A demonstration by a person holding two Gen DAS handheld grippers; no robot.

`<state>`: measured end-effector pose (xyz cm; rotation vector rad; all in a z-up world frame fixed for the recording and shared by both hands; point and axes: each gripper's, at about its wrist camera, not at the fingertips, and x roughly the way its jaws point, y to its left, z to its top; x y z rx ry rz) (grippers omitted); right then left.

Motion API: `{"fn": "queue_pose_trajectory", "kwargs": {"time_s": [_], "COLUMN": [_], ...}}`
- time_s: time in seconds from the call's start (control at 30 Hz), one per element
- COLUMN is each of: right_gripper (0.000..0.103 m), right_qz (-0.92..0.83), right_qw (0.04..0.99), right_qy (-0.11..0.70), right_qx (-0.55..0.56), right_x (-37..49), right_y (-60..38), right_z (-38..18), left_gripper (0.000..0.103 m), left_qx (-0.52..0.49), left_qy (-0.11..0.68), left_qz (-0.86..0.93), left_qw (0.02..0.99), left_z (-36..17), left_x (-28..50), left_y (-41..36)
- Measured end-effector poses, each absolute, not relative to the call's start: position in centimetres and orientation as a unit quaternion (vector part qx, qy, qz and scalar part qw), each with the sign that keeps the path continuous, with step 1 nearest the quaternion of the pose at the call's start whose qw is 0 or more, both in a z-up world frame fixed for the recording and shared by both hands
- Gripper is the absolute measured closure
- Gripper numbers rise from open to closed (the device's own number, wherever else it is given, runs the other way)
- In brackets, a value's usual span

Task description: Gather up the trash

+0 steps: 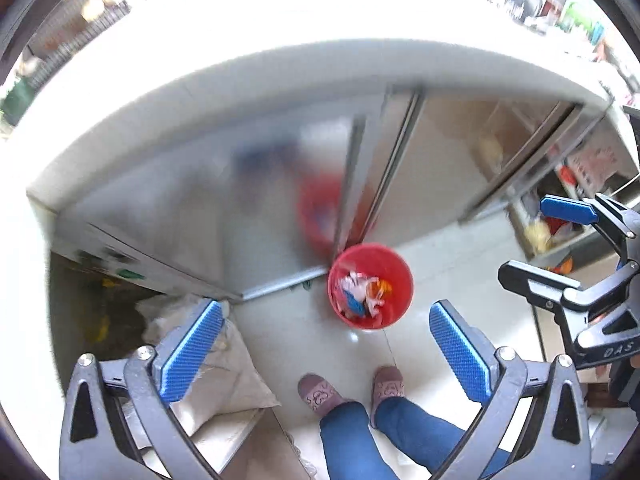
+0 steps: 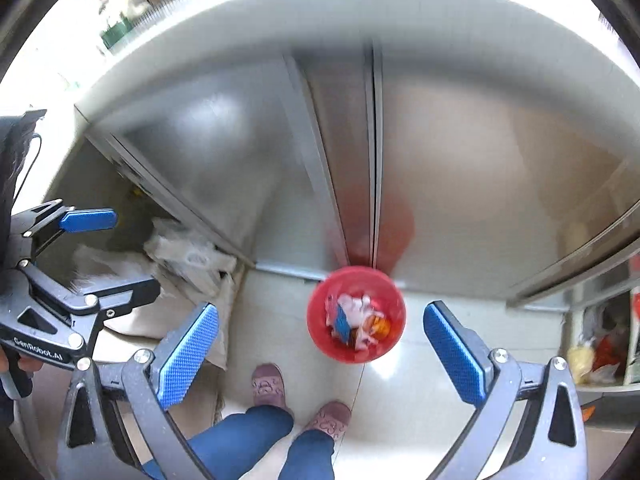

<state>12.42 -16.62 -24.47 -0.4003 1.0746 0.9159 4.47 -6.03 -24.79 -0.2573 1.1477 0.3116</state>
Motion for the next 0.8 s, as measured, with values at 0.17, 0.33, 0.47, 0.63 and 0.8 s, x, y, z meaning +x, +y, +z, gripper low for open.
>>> {"fn": "queue_pose_trajectory", "kwargs": {"time_s": [0.17, 0.33, 0.47, 0.63, 0.8], "right_gripper": [0.001, 0.001, 0.001, 0.001, 0.001], "right_qz": [0.420, 0.404, 0.403, 0.416, 0.423], "right_qw": [0.765, 0.782, 0.793, 0.804, 0.808], "right_qy": [0.453, 0.444, 0.423, 0.394, 0.378], "right_qx": [-0.183, -0.168, -0.171, -0.161, -0.161], "right_x": [11.1, 10.2, 9.6, 9.3, 8.6], "right_y": [-16.8, -17.4, -17.7, -18.0, -18.0], "right_z": [-16.1, -9.3, -5.3, -1.8, -0.5], "left_gripper": [0.000, 0.000, 0.000, 0.000, 0.000], "left_qx": [-0.108, -0.097, -0.083, -0.090, -0.088], "left_qy": [0.504, 0.453, 0.431, 0.411, 0.397], "left_qz": [0.170, 0.182, 0.201, 0.212, 0.212], "left_qw": [0.840, 0.867, 0.876, 0.882, 0.888], "left_z": [-15.9, -8.0, -3.6, -0.2, 1.3], "left_x": [2.5, 0.8, 0.2, -0.4, -0.5], "left_y": [-6.6, -7.1, -7.7, -8.0, -8.8]}}
